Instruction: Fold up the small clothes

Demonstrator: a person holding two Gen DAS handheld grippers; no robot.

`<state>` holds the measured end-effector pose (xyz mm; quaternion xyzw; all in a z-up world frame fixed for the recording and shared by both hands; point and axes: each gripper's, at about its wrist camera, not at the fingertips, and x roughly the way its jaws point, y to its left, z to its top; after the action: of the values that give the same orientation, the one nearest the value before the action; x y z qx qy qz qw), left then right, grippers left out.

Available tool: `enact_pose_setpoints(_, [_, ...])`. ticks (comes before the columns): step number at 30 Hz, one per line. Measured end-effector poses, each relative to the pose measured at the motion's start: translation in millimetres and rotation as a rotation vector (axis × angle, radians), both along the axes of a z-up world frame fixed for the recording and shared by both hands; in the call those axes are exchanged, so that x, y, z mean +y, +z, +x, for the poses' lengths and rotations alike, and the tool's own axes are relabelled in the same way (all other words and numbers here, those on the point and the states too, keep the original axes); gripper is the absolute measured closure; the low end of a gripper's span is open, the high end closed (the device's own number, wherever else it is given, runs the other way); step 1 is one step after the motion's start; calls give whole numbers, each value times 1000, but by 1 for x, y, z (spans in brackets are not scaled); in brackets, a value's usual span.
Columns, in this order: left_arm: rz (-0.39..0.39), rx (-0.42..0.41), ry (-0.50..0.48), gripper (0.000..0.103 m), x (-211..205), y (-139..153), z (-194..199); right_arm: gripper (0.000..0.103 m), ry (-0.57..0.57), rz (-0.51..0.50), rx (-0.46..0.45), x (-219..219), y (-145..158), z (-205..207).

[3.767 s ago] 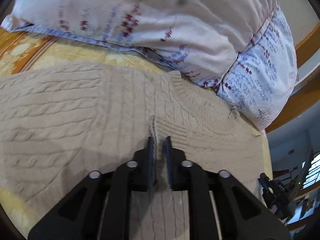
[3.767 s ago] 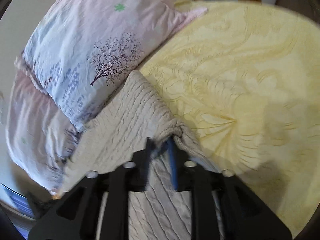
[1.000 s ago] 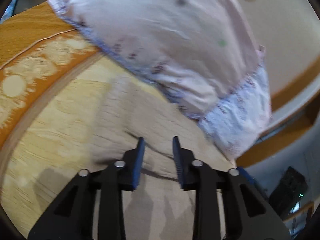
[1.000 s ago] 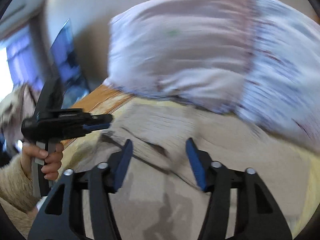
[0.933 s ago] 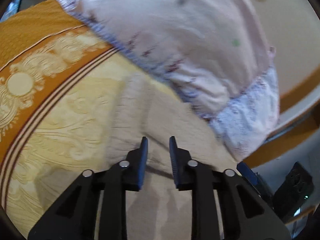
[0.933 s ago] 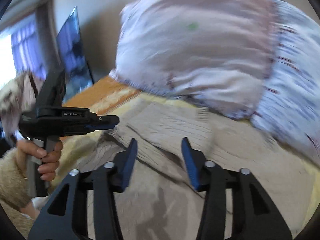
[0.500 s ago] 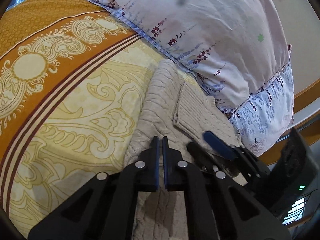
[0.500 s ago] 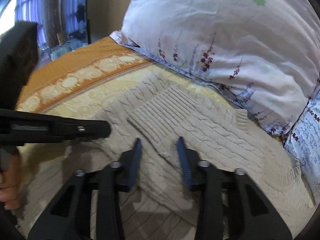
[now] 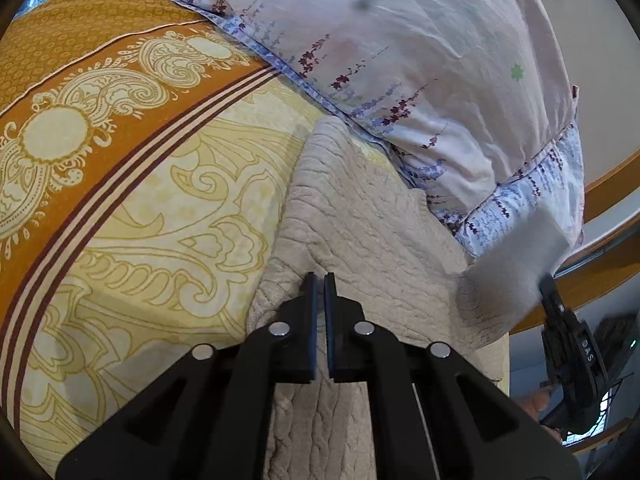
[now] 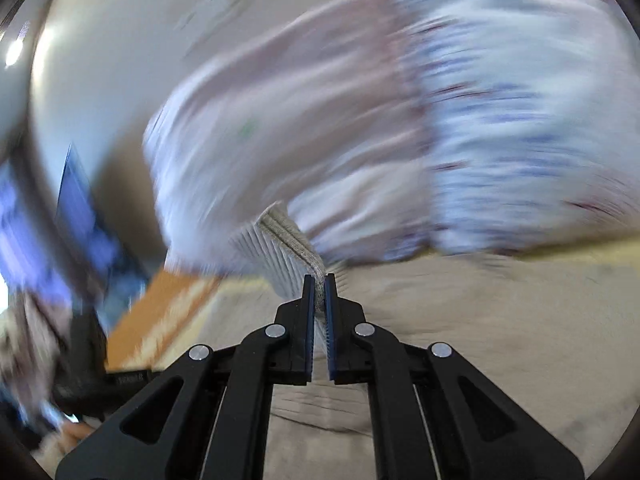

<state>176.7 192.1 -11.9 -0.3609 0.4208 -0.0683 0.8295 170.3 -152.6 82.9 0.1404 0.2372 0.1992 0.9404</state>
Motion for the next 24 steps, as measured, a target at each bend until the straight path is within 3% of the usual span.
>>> enact_pose_setpoints(1, [-3,-8,-7,93,-1,1,-1,98,-41,24,8,-16,-2,-5])
enact_pose_setpoints(3, [-12,-29,-24,76,-4,4,-2,98,-122,45,66,-49,-16,-12])
enact_pose_setpoints(6, [19,-52,-51,62,-14,10,-2,97,-190,58,259,-86,-52,-8])
enact_pose_setpoints(8, [50,-59,-61,57,-20,13,-1,95,-223,161,369,-112,-68,-7])
enact_pose_setpoints(12, [46,-60,-59,54,-21,14,-1,60,-254,326,412,-145,-68,-9])
enact_pose_setpoints(17, [34,-57,-59,53,-20,13,1,61,-280,330,463,-150,-69,6])
enact_pose_setpoints(20, [34,-57,-58,51,-20,13,1,71,-255,316,497,-136,-78,14])
enact_pose_setpoints(22, [32,-58,-59,50,-20,13,2,95,-234,293,490,-132,-81,14])
enact_pose_setpoints(24, [31,-57,-61,49,-20,13,2,95,-225,255,422,-127,-72,12])
